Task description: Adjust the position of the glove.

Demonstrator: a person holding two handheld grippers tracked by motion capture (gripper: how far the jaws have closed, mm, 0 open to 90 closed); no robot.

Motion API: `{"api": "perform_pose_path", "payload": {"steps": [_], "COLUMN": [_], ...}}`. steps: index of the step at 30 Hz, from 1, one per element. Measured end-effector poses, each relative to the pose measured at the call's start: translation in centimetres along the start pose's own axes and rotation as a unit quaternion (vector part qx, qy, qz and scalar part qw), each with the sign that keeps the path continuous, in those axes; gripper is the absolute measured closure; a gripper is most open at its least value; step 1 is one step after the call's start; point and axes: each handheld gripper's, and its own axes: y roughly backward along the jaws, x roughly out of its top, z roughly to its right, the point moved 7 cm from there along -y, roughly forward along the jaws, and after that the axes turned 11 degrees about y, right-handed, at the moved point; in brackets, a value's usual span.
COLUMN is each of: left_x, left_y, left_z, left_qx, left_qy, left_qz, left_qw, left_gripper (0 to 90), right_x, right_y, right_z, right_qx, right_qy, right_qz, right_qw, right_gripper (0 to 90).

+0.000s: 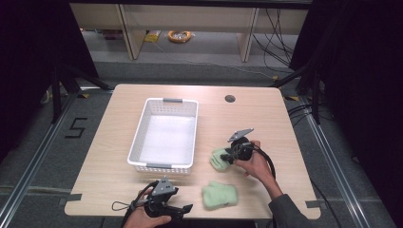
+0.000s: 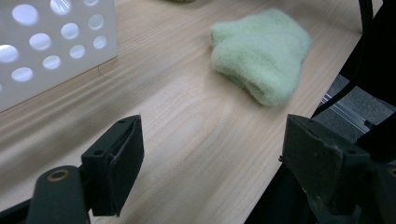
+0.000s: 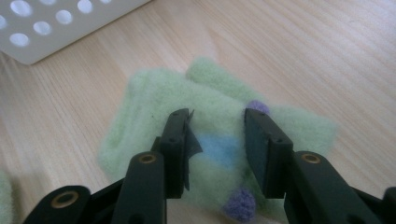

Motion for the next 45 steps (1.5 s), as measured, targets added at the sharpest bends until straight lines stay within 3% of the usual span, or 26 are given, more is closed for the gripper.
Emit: {"api": "perform_pose_path", "payload": {"steps": [3,6,7,8,10,11,13,15,17,20,21,22,23,24,25,26,27,28,31,33,34,36,40,41,42,45], "left_x": [-0.1,-0.1,-0.2,-0.2,-0.1,-0.1,-0.1,-0.1,-0.2,0.0,-0.1,0.0,0.0,0.1,0.0,0.0,-0.1,-0.1,0.0,0.0,0.1,0.2,0.3,0.2,0.2,0.2], "left_y": [0.0,0.0,0.0,0.0,0.0,-0.1,-0.1,-0.1,0.1,0.0,0.2,0.1,0.2,0.2,0.2,0.3,0.3,0.4,0.4,0.5,0.5,0.4,0.4,0.4,0.3,0.3], "left_z": [0.0,0.0,-0.1,-0.2,-0.1,0.0,0.0,0.0,-0.3,-0.1,-0.2,-0.2,-0.2,-0.2,-0.2,-0.3,-0.4,-0.4,-0.2,-0.1,-0.1,-0.1,0.0,-0.2,0.1,0.0], "left_qx": [0.0,0.0,0.004,0.006,0.001,0.0,0.0,-0.001,0.001,0.0,0.002,0.001,0.002,0.002,0.002,0.003,0.007,0.004,0.001,-0.001,-0.001,0.005,0.001,0.005,0.0,0.0], "left_qy": [-0.002,-0.004,-0.009,0.001,0.0,0.002,0.003,0.003,-0.009,0.004,0.007,0.003,-0.001,0.0,0.0,-0.006,-0.003,-0.003,-0.011,-0.001,0.002,0.004,0.0,-0.003,0.009,0.0], "left_qz": [-0.007,-0.007,-0.011,-0.01,-0.002,-0.001,-0.001,-0.004,-0.014,0.002,-0.01,-0.001,-0.002,0.001,-0.001,-0.006,-0.011,-0.017,-0.005,-0.006,-0.003,0.007,0.011,0.002,0.01,0.01], "left_qw": [1.0,1.0,0.9999,0.9999,1.0,1.0,1.0,1.0,0.9999,1.0,0.9999,1.0,1.0,1.0,1.0,1.0,0.9999,0.9998,0.9999,1.0,1.0,1.0,0.9999,1.0,0.9999,1.0], "left_gripper": [20.5,20.7,20.8,20.8,20.9,20.9,21.0,21.0,21.0,21.1,21.1,21.1,21.1,21.1,21.1,21.1,21.1,21.1,21.1,21.1,21.1,21.1,21.1,21.1,21.1,21.2], "right_x": [-0.2,-0.2,-0.3,-0.3,-0.2,-0.2,-0.2,-0.4,-0.3,-0.1,0.0,-0.1,0.1,0.1,0.3,0.2,0.2,0.4,0.2,0.2,0.2,0.1,-0.1,-0.2,-0.4,-0.7], "right_y": [0.0,-0.2,0.0,0.0,-0.1,-0.1,0.0,0.3,1.0,2.3,2.8,3.4,3.7,4.2,4.4,5.0,5.5,5.7,6.9,7.5,7.7,8.2,8.6,8.7,8.8,8.5], "right_z": [-0.1,-0.1,-0.1,-0.2,0.0,-0.2,-0.1,0.0,-0.2,-0.4,-0.6,-0.8,-0.9,-0.9,-1.2,-1.4,-1.7,-2.0,-3.8,-4.8,-5.0,-6.1,-8.1,-8.6,-9.0,-10.2], "right_qx": [-0.001,-0.005,0.002,0.004,-0.004,-0.009,-0.01,-0.017,-0.018,-0.029,-0.022,-0.019,-0.015,-0.017,-0.021,-0.018,-0.017,-0.019,-0.002,-0.002,0.001,0.007,0.013,0.017,0.018,0.031], "right_qy": [0.012,-0.018,-0.01,-0.023,-0.006,-0.021,-0.011,-0.027,-0.028,-0.035,-0.043,-0.041,-0.04,-0.032,-0.042,-0.035,-0.033,-0.03,-0.03,-0.035,-0.02,-0.027,-0.006,-0.012,-0.013,-0.002], "right_qz": [-0.009,-0.003,-0.004,-0.006,0.009,0.004,0.016,0.013,0.018,0.032,0.035,0.033,0.054,0.056,0.077,0.071,0.069,0.087,0.088,0.101,0.106,0.111,0.117,0.118,0.119,0.115], "right_qw": [0.9999,0.9998,0.9999,0.9997,0.9999,0.9997,0.9998,0.9994,0.9993,0.9985,0.9982,0.9984,0.9976,0.9978,0.9959,0.9967,0.9969,0.9956,0.9957,0.9943,0.9941,0.9935,0.9931,0.9928,0.9927,0.9929], "right_gripper": [67.2,75.3,78.7,81.0,83.4,84.0,85.0,85.4,85.6,85.7,85.7,85.6,85.7,85.7,85.7,85.7,85.6,85.6,85.6,85.6,85.6,85.6,85.5,85.5,85.5,85.4]}}
